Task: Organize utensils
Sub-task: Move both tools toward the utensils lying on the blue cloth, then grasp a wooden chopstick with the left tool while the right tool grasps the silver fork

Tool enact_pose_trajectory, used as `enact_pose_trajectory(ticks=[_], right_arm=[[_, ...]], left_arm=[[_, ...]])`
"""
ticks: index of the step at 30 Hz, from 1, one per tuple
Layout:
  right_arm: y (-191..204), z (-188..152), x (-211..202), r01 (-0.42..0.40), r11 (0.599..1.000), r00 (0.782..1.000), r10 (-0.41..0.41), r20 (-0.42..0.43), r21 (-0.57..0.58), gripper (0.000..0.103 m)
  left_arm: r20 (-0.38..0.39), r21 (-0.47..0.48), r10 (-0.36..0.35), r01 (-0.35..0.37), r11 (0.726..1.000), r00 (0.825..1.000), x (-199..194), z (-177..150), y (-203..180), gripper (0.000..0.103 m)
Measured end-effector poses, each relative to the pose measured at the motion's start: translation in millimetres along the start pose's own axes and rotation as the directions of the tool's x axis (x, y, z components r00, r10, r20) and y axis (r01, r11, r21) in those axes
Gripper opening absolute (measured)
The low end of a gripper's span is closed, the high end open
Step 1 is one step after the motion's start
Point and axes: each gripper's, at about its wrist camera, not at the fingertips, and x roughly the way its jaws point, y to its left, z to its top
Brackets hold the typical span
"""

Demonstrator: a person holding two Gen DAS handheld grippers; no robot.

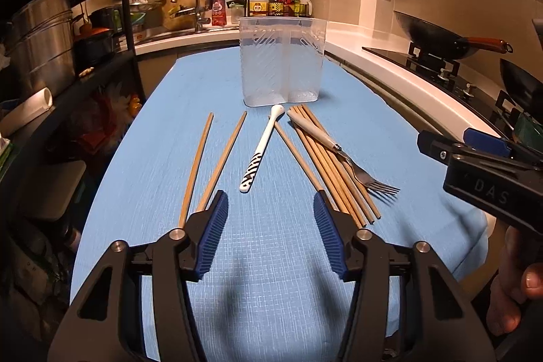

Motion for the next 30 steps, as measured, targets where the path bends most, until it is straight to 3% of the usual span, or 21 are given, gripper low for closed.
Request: enact_pose_trajectory(ticks=[7, 10, 13, 18, 21, 25, 28, 30], right_arm=[[1, 0, -3, 0.008, 1.000, 1.000, -0.007, 0.016, -0.010, 0.073], [-2, 3, -5, -0.001, 1.000, 1.000, 0.001, 0.019, 0.007, 0.068], [-8, 17, -10, -0.005, 0.999, 0.999, 0.003, 0.047, 0.042, 0.067], [-15, 59, -12, -0.049, 0.997, 0.996, 0.044, 0.083, 0.060, 0.067], [-6, 88, -9, -0.073, 0.997, 0.991, 0.072, 0.116, 0.003, 0.064], [10, 123, 4, -0.132, 0.984, 0.978, 0.149, 0.149, -0.118, 0.049], [18, 138, 23, -0.171, 0.972, 0.974, 0.191, 0.120, -0.161, 0.034], [21, 140, 37, -0.196, 0.963, 0.970, 0.218, 0.107, -0.187, 0.032]], left_arm=[[0.018, 0.015, -0.002, 0.002, 1.000, 1.000, -5, 1, -4, 0.047], [0.019, 0.021, -0.008, 0.008, 1.000, 1.000, -8, 4, -5, 0.047], [0.020, 0.016, -0.019, 0.019, 1.000, 1.000, -13, 16, -1, 0.047], [0.054, 0.032, -0.041, 0.039, 0.999, 0.998, -14, 67, 17, 0.039], [0.067, 0.042, -0.036, 0.033, 0.999, 0.997, -3, 104, 33, 0.027], [0.058, 0.092, -0.020, 0.015, 0.996, 0.998, 25, 138, 48, 0.018], [0.039, 0.071, -0.016, 0.014, 0.997, 0.999, 46, 147, 62, 0.018], [0.070, 0.086, 0.020, -0.026, 0.996, 0.997, 59, 141, 70, 0.018]])
